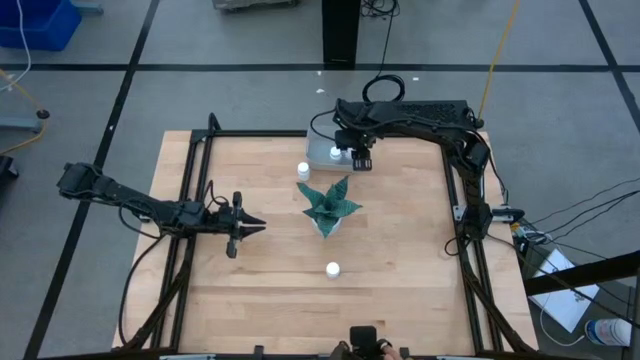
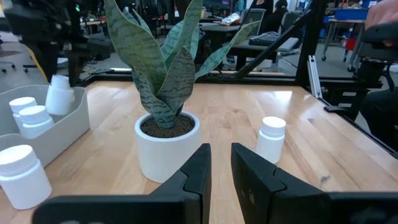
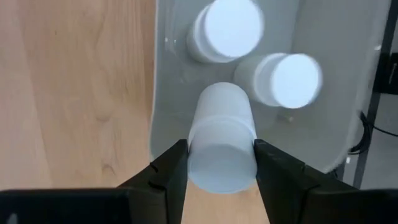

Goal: Pick and place pill bottles into a basket
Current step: Put the white medicine bottle into the gray bin

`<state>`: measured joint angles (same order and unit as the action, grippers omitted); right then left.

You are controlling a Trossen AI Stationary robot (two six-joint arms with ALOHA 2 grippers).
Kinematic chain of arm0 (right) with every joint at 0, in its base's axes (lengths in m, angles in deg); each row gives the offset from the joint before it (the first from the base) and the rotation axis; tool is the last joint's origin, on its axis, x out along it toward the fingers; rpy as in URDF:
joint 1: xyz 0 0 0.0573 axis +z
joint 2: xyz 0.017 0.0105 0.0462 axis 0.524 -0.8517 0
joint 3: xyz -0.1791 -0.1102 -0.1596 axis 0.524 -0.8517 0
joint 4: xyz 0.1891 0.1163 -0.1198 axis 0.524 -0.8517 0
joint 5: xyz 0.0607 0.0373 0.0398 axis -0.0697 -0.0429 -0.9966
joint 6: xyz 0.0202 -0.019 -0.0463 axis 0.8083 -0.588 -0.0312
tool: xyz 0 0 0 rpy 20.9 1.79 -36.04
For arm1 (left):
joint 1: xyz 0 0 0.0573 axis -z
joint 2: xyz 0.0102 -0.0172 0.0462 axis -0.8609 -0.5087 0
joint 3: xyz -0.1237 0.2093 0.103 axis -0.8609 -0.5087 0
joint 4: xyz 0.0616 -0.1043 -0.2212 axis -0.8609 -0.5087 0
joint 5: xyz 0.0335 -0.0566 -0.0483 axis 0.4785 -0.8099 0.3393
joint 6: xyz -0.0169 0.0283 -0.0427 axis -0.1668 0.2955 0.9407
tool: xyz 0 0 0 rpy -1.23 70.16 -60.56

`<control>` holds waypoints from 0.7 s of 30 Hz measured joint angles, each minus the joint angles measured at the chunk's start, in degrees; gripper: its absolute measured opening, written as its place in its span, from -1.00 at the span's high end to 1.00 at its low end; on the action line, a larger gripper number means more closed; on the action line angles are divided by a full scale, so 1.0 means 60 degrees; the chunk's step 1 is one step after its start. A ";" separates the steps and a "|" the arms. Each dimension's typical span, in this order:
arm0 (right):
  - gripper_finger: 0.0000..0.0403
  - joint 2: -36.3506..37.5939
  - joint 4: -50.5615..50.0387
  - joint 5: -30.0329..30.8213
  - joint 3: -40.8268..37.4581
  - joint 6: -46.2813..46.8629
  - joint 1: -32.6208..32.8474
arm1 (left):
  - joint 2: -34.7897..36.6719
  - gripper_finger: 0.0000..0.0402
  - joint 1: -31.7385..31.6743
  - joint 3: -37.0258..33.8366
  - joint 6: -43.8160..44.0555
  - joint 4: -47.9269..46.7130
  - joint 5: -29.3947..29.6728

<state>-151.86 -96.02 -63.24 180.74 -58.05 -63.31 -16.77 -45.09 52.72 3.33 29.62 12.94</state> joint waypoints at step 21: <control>0.10 -0.0003 0.1112 0.0013 -0.0687 -0.0113 0.0044 | 0.0000 0.67 0.0000 0.0000 -0.0036 0.0000 0.0004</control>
<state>-151.88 -89.35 -63.17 176.62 -58.73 -63.04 -16.77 -45.09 52.72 3.11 29.62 12.97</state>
